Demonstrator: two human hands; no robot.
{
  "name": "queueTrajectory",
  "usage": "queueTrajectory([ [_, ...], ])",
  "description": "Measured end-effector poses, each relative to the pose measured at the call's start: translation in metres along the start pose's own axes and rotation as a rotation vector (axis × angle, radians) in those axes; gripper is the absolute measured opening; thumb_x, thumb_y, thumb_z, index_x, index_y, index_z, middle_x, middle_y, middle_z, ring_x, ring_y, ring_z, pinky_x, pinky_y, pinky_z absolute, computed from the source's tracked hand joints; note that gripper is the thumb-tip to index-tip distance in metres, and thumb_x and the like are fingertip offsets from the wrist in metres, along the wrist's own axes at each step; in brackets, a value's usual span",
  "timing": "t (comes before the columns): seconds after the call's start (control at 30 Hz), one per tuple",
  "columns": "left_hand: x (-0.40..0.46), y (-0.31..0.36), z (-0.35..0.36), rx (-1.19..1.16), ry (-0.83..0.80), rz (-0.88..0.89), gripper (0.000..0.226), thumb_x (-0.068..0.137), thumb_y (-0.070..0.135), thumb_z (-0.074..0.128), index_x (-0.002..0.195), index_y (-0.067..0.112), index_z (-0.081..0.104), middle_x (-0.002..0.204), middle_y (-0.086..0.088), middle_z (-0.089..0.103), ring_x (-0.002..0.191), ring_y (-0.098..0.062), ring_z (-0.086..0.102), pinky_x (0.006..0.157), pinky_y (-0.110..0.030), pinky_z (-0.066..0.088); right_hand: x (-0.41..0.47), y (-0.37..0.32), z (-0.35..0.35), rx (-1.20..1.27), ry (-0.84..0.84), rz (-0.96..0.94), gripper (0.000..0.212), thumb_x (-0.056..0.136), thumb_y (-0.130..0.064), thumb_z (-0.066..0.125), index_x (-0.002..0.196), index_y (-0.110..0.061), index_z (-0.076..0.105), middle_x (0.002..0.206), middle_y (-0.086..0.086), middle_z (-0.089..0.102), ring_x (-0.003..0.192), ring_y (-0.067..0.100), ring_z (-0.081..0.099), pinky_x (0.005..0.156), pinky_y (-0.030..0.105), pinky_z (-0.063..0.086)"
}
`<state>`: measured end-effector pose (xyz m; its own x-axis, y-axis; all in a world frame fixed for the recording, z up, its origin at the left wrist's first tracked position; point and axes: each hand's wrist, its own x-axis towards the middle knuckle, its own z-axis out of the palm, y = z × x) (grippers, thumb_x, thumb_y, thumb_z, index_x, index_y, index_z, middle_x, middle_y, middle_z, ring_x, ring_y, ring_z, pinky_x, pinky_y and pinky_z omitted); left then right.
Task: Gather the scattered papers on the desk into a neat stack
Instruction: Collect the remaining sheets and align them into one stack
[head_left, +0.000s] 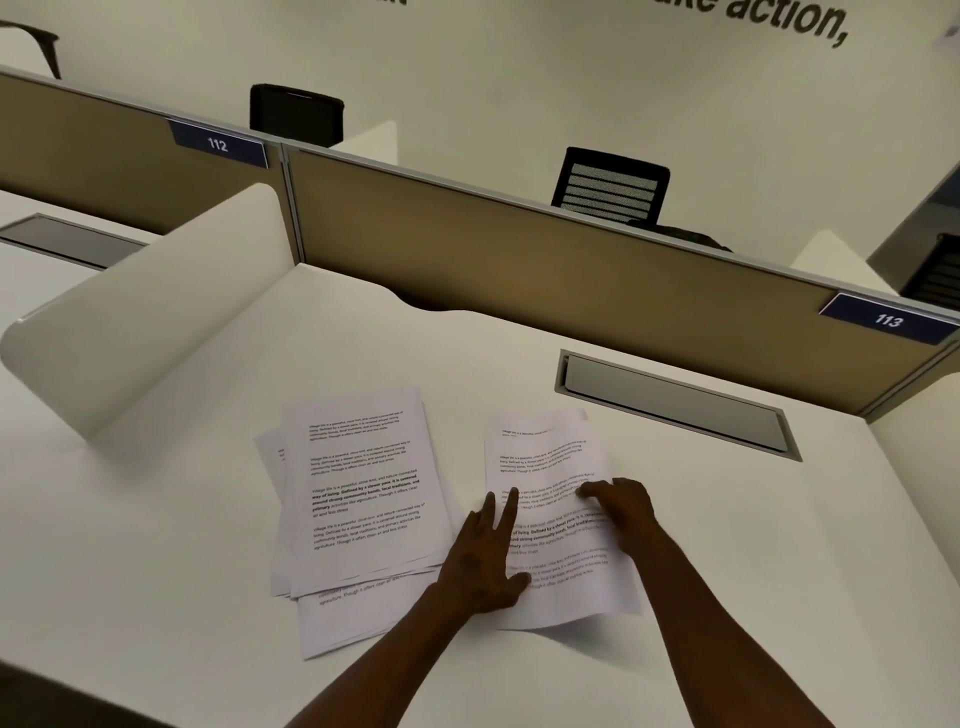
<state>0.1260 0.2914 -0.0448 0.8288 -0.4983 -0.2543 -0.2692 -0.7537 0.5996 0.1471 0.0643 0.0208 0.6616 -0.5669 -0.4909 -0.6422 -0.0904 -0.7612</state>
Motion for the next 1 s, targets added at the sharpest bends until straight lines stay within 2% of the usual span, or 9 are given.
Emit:
queueTrajectory([
  [0.17, -0.001, -0.002, -0.003, -0.059, 0.005, 0.008, 0.112, 0.082, 0.062, 0.059, 0.145, 0.044, -0.033, 0.168, -0.005, -0.007, 0.156, -0.026, -0.001, 0.123, -0.038, 0.005, -0.016, -0.005, -0.013, 0.059, -0.102, -0.138, 0.041, 0.077, 0.003, 0.07, 0.114, -0.011, 0.062, 0.105, 0.018, 0.071, 0.091, 0.033, 0.068, 0.074, 0.042, 0.057],
  [0.27, -0.002, -0.002, -0.008, -0.149, 0.029, -0.007, 0.109, 0.082, 0.07, 0.055, 0.153, 0.039, -0.022, 0.169, -0.003, -0.003, 0.156, -0.022, 0.0, 0.126, -0.039, 0.008, -0.029, -0.017, -0.016, -0.05, -0.156, -0.311, 0.04, 0.079, 0.005, 0.066, 0.111, -0.019, 0.062, 0.107, 0.015, 0.071, 0.098, 0.034, 0.069, 0.085, 0.054, 0.059],
  [0.33, -0.003, 0.0, -0.017, -0.225, 0.116, -0.01, 0.106, 0.082, 0.076, 0.05, 0.158, 0.034, -0.011, 0.168, 0.001, 0.006, 0.155, -0.019, 0.007, 0.126, -0.041, 0.015, -0.04, -0.032, -0.016, -0.09, -0.185, -0.384, 0.039, 0.082, 0.001, 0.066, 0.109, -0.026, 0.063, 0.102, 0.01, 0.074, 0.09, 0.033, 0.073, 0.078, 0.055, 0.061],
  [0.43, -0.004, 0.005, -0.039, -0.463, 0.308, -0.048, 0.094, 0.081, 0.078, 0.051, 0.156, 0.035, 0.015, 0.159, 0.005, 0.036, 0.143, -0.009, 0.035, 0.119, -0.04, 0.034, -0.058, -0.061, -0.011, -0.102, -0.267, -0.442, 0.038, 0.085, -0.004, 0.067, 0.105, -0.036, 0.063, 0.091, 0.004, 0.078, 0.075, 0.027, 0.077, 0.064, 0.045, 0.064],
  [0.6, -0.005, -0.008, -0.082, -1.014, 0.212, -0.325, 0.107, 0.068, 0.085, 0.054, 0.156, 0.03, 0.028, 0.157, -0.004, 0.041, 0.142, -0.024, 0.042, 0.117, -0.045, 0.036, -0.091, -0.107, 0.007, -0.032, -0.474, -0.524, 0.034, 0.087, -0.008, 0.069, 0.107, -0.036, 0.067, 0.094, 0.01, 0.079, 0.082, 0.033, 0.076, 0.064, 0.04, 0.062],
  [0.73, -0.007, -0.027, -0.107, -1.458, 0.138, -0.344, 0.069, 0.084, 0.069, 0.057, 0.132, 0.02, 0.06, 0.127, -0.011, 0.067, 0.116, -0.032, 0.063, 0.103, -0.052, 0.05, -0.106, -0.132, 0.031, 0.065, -0.659, -0.543, 0.034, 0.088, -0.01, 0.071, 0.118, -0.026, 0.065, 0.105, 0.016, 0.076, 0.09, 0.036, 0.075, 0.074, 0.045, 0.062],
  [0.87, -0.021, -0.054, -0.129, -1.76, 0.204, -0.252, 0.055, 0.079, 0.036, 0.073, 0.126, 0.008, 0.066, 0.116, -0.017, 0.073, 0.098, -0.035, 0.071, 0.084, -0.046, 0.058, -0.103, -0.143, 0.063, 0.219, -0.686, -0.463, 0.036, 0.089, -0.002, 0.068, 0.122, -0.015, 0.062, 0.106, 0.018, 0.076, 0.085, 0.033, 0.074, 0.071, 0.043, 0.061],
  [0.93, -0.027, -0.07, -0.141, -1.713, 0.367, -0.267, 0.049, 0.079, 0.023, 0.07, 0.125, 0.007, 0.066, 0.119, -0.017, 0.072, 0.101, -0.036, 0.072, 0.085, -0.047, 0.059, -0.095, -0.141, 0.085, 0.252, -0.616, -0.393, 0.037, 0.087, 0.002, 0.067, 0.122, -0.011, 0.062, 0.1, 0.018, 0.077, 0.08, 0.033, 0.072, 0.071, 0.045, 0.061],
  [1.0, -0.03, -0.085, -0.155, -1.464, 0.576, -0.385, 0.041, 0.082, 0.013, 0.068, 0.123, 0.011, 0.065, 0.119, -0.012, 0.073, 0.101, -0.033, 0.072, 0.088, -0.047, 0.059, -0.086, -0.136, 0.111, 0.224, -0.536, -0.313, 0.036, 0.086, 0.004, 0.066, 0.12, -0.007, 0.061, 0.104, 0.021, 0.074, 0.081, 0.035, 0.07, 0.08, 0.053, 0.06],
])
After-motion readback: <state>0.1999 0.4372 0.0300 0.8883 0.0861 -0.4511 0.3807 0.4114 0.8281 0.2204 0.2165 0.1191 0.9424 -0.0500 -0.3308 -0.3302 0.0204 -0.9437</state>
